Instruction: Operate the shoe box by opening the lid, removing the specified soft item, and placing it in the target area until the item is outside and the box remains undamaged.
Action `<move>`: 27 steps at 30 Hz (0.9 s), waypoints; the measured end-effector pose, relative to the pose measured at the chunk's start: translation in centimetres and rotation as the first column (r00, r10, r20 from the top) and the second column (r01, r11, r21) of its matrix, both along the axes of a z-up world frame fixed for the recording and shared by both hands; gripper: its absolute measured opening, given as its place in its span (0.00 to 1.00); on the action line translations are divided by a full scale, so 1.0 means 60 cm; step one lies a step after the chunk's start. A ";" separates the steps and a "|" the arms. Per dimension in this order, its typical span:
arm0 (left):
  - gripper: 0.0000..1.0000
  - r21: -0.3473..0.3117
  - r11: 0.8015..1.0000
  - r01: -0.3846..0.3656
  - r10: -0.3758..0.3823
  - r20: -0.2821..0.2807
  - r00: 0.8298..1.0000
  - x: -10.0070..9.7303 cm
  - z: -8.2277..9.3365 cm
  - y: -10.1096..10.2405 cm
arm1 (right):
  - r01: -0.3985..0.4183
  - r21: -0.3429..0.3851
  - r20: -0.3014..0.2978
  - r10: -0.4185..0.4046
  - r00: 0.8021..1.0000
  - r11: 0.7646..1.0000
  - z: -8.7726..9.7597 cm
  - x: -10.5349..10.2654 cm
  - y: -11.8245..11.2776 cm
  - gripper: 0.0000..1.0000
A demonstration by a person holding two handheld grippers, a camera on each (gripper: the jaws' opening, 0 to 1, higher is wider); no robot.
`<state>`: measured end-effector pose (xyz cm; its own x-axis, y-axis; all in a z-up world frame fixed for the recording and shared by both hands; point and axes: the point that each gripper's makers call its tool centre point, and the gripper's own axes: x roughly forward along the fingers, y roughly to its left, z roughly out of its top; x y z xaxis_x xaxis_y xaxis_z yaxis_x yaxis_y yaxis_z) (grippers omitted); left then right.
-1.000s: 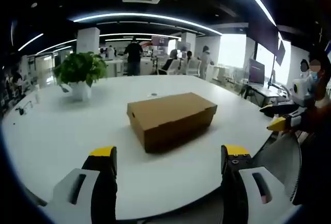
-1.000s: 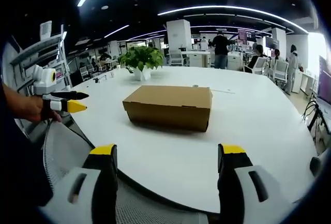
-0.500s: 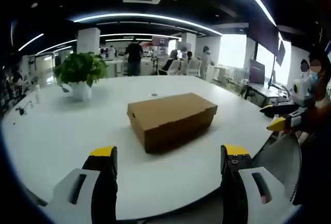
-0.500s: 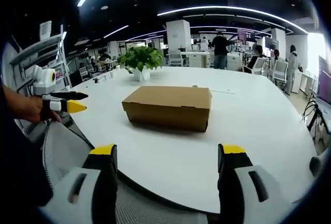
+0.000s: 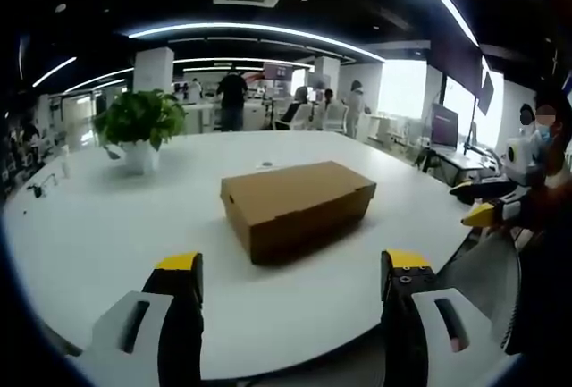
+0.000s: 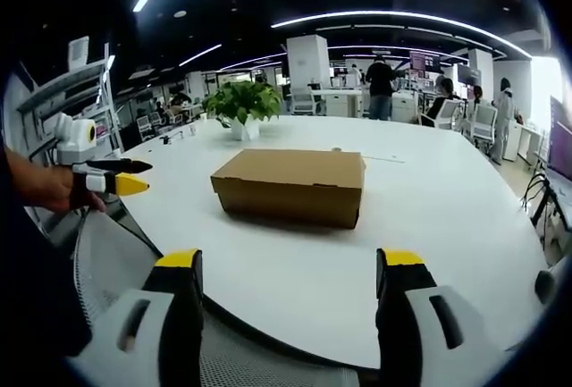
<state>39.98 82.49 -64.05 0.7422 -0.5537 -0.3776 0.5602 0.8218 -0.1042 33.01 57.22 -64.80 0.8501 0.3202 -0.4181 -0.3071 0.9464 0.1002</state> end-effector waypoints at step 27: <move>0.83 -0.015 1.000 -0.017 0.016 -0.040 0.999 0.012 0.001 -0.001 | -0.002 0.014 -0.007 0.002 1.000 1.000 0.003 0.002 0.002 0.74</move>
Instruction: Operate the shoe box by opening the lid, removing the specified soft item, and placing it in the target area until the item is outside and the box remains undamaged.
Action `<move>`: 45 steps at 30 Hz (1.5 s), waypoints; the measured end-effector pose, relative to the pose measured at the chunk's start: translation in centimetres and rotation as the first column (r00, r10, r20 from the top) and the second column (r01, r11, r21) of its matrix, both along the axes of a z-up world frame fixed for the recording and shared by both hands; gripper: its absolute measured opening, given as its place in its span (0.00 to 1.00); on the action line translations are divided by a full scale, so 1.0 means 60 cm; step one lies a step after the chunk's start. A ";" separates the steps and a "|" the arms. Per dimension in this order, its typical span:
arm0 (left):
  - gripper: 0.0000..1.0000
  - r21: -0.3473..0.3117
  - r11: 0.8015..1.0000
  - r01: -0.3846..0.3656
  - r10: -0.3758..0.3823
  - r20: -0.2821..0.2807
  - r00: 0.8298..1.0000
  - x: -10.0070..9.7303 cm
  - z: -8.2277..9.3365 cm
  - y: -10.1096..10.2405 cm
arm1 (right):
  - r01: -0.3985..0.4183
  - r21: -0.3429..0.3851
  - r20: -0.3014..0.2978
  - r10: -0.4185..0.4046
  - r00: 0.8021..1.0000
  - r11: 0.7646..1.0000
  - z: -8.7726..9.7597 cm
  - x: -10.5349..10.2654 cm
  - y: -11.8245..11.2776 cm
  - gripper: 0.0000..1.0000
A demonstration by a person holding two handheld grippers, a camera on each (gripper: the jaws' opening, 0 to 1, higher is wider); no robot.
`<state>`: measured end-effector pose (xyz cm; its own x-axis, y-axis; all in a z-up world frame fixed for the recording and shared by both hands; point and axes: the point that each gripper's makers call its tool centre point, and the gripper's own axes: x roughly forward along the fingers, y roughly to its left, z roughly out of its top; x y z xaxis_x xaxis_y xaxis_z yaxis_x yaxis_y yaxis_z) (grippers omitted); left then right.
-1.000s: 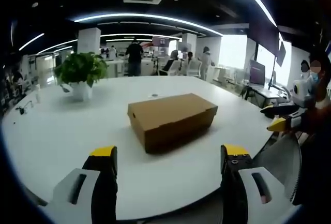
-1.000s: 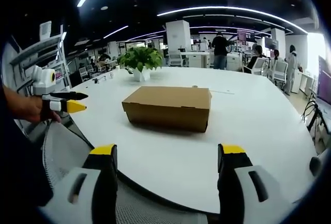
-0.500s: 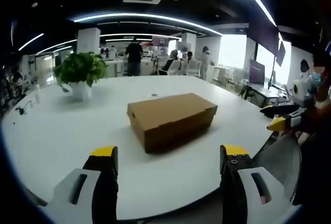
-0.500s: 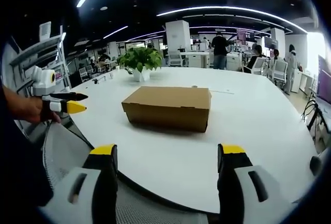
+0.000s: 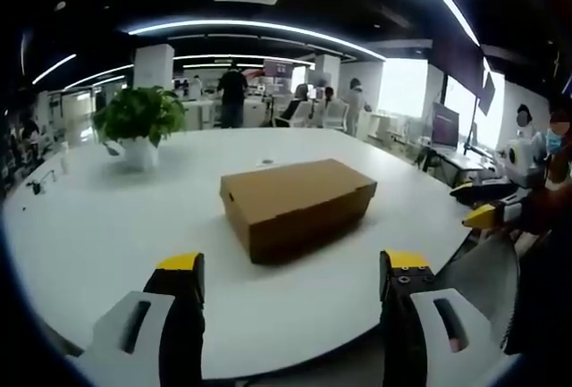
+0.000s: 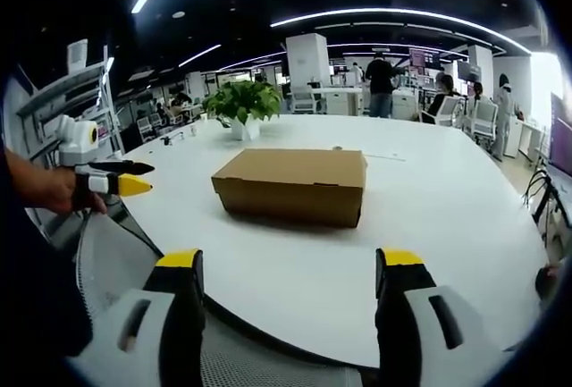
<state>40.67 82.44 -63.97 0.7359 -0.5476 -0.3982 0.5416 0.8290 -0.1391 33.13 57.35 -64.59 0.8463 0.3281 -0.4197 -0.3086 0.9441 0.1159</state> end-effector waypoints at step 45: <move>0.77 0.097 0.990 0.098 -0.096 -0.025 0.995 0.257 0.008 -0.053 | 0.027 -0.046 0.002 -0.027 1.000 0.999 0.034 0.315 -0.071 0.72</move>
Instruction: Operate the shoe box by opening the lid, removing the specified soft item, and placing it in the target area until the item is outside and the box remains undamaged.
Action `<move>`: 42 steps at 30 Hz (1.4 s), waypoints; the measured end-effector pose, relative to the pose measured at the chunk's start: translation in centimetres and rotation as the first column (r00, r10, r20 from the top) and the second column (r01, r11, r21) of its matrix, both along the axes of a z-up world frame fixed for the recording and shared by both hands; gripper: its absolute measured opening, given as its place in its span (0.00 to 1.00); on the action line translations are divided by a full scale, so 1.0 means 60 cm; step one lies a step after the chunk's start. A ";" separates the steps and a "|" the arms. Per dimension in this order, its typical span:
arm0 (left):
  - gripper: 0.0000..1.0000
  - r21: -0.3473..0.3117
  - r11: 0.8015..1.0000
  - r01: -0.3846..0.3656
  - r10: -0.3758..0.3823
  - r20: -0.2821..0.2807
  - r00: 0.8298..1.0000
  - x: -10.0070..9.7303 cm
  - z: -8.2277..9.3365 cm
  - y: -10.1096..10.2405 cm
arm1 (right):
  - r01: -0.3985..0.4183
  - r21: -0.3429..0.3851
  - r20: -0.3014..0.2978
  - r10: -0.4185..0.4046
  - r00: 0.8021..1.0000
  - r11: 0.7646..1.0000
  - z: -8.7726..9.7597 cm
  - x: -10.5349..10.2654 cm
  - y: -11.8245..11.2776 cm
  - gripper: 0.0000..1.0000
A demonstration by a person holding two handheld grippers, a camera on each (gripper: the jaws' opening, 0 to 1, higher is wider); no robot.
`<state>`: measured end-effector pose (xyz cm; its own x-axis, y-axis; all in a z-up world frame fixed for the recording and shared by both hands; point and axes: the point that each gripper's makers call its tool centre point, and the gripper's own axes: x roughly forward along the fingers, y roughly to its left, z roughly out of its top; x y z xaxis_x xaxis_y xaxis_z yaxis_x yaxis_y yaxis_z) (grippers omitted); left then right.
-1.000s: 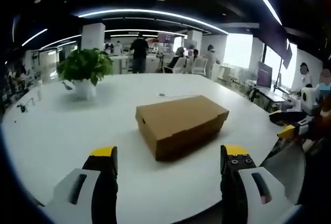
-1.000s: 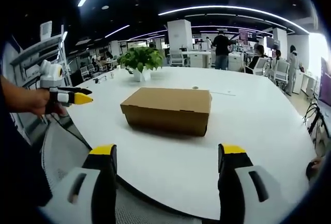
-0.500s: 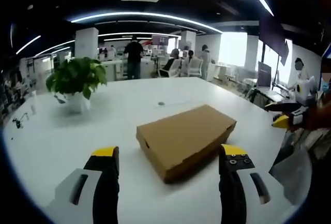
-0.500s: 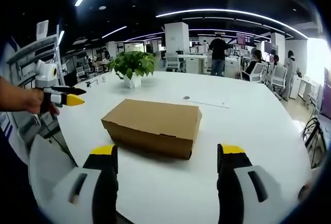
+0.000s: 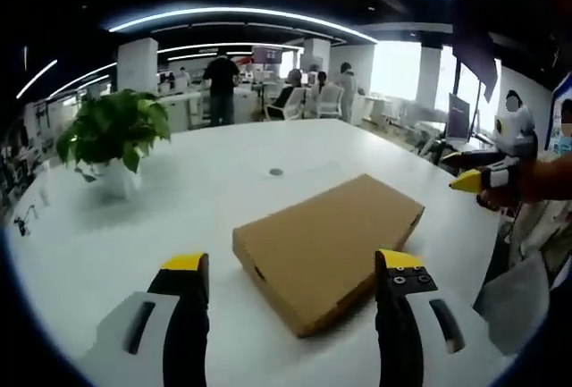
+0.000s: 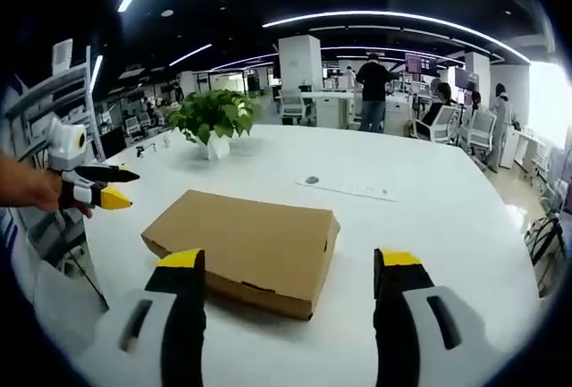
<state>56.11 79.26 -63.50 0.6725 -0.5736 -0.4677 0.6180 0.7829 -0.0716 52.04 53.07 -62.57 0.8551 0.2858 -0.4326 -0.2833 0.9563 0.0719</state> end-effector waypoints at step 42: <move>0.66 -0.014 0.999 -0.050 0.044 -0.294 0.955 0.055 -0.129 -0.059 | -0.030 0.082 -0.261 0.050 0.964 0.996 -0.151 0.113 0.034 0.58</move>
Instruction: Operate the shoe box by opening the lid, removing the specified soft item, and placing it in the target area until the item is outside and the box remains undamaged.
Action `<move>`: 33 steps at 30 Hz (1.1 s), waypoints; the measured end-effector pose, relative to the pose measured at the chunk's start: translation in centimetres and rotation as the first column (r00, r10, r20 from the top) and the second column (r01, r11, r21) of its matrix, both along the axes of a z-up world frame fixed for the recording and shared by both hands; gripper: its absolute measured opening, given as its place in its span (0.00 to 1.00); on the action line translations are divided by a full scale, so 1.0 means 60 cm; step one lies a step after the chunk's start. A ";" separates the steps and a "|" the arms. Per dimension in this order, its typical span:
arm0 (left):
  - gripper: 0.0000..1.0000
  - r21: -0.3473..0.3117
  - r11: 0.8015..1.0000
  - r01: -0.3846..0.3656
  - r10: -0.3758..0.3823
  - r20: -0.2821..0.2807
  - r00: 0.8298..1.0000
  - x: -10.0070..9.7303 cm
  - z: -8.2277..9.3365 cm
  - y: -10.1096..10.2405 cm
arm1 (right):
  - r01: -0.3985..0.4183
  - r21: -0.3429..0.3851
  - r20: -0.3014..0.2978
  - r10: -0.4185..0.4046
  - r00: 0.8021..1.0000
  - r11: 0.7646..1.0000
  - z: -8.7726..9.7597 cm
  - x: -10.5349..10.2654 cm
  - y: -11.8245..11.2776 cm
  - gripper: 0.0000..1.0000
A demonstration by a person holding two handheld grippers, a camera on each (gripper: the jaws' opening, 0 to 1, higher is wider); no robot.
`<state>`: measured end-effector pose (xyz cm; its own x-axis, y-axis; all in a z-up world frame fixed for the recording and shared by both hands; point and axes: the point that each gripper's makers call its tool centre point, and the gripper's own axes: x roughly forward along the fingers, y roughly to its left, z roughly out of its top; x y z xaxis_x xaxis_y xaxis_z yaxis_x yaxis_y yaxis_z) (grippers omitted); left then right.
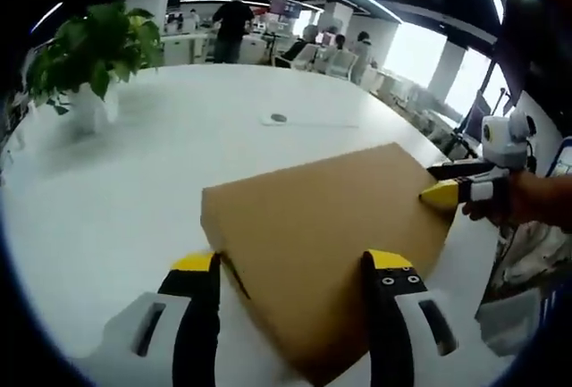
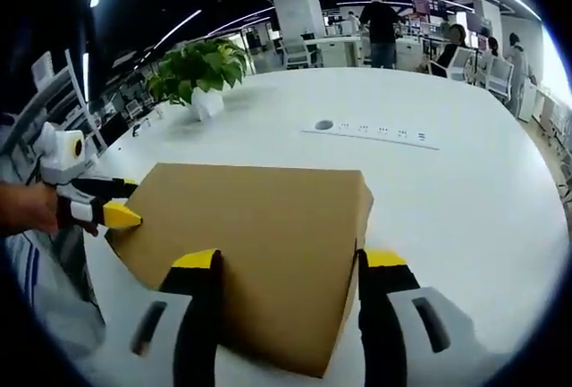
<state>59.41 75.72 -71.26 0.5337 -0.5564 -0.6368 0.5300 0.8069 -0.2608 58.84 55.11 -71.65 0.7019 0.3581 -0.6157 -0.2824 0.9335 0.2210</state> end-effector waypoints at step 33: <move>0.70 0.021 0.998 0.053 -0.053 -0.024 0.998 -0.046 -0.001 0.015 | -0.021 0.013 -0.029 0.022 0.999 1.000 0.002 -0.076 0.024 0.53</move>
<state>56.64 76.60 -71.30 0.4889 -0.5697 -0.6606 0.5663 0.7833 -0.2565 54.26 56.55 -71.55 0.6755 0.3806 -0.6315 -0.2955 0.9244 0.2410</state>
